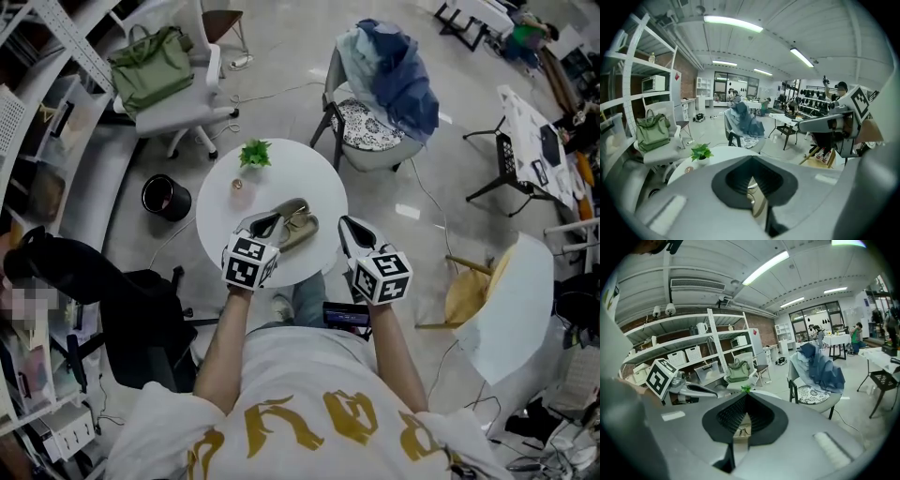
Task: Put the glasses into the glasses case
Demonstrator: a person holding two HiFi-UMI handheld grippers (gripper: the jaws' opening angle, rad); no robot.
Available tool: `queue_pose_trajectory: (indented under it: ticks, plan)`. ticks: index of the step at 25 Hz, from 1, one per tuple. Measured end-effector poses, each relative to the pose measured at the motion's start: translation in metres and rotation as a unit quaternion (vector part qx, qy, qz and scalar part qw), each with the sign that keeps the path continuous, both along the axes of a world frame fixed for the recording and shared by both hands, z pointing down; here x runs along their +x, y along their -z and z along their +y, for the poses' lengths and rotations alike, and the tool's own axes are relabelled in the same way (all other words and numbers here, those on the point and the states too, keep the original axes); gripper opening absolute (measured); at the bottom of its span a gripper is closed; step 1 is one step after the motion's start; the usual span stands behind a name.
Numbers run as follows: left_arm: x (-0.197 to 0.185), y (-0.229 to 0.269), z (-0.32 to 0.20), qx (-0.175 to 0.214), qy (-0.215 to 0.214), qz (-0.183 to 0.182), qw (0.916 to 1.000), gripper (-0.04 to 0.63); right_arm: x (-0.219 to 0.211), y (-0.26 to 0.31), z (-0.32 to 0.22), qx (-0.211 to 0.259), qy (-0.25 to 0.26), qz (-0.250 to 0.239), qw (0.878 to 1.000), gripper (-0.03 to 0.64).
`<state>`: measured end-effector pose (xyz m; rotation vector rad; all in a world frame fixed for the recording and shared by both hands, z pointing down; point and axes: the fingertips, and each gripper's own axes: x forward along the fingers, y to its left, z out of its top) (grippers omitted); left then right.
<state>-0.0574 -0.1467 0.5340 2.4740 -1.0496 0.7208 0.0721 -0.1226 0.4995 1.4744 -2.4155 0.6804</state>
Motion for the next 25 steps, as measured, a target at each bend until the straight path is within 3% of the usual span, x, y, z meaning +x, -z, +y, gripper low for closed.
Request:
queue_pose_trajectory:
  ticks: [3,11,25]
  plan:
    - [-0.005,0.018,0.004,0.020,0.007,0.012,0.9997,0.000,-0.005,0.011,0.006,0.013,-0.002,-0.005,1.000,0.028]
    - [-0.017,0.067,0.012,0.046,0.030,0.090,0.9945,0.000,-0.016,0.026,0.020,0.026,-0.008,-0.024,0.999,0.027]
    - [-0.033,0.071,0.025,0.054,0.038,0.090,0.9937,0.000,-0.033,0.033,0.032,0.032,0.005,-0.029,0.999,0.026]
